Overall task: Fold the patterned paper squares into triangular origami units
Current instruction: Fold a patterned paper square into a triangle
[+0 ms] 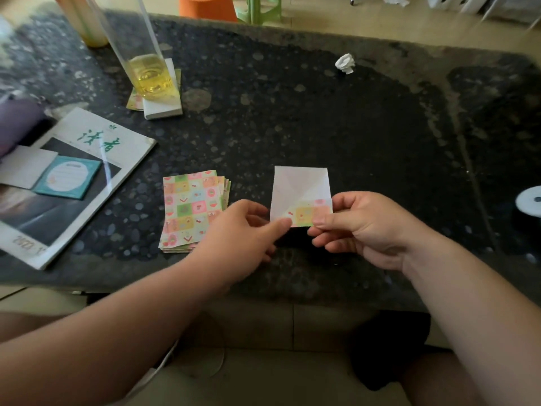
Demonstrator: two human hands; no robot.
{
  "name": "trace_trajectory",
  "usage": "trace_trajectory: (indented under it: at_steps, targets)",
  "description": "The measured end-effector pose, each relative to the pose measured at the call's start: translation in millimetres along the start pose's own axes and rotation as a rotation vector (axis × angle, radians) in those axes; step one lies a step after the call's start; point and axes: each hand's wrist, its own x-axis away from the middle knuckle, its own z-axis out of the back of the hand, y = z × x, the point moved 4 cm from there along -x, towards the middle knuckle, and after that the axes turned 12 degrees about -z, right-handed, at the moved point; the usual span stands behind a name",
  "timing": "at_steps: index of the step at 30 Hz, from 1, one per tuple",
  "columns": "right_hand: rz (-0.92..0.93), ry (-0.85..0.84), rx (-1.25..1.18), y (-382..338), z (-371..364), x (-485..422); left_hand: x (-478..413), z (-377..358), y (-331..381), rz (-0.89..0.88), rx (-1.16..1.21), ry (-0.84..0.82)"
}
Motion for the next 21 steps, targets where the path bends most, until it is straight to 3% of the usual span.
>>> trace_trajectory:
  at_steps: [2,6,14,21]
  targets:
    - [0.022,-0.038,-0.049,-1.2,-4.5,4.9,-6.0,-3.4,2.0,0.039,0.302,0.025]
    - [0.020,-0.068,-0.089,-1.5,-5.5,7.6,-9.3,-3.7,8.4,0.032,0.506,0.093]
    - [-0.027,-0.119,-0.080,-0.3,-1.9,7.0,-14.5,-1.9,13.4,0.009,0.512,0.117]
    - [0.058,0.036,-0.149,-0.5,-1.7,0.8,-15.4,-6.0,10.3,-0.021,0.429,0.057]
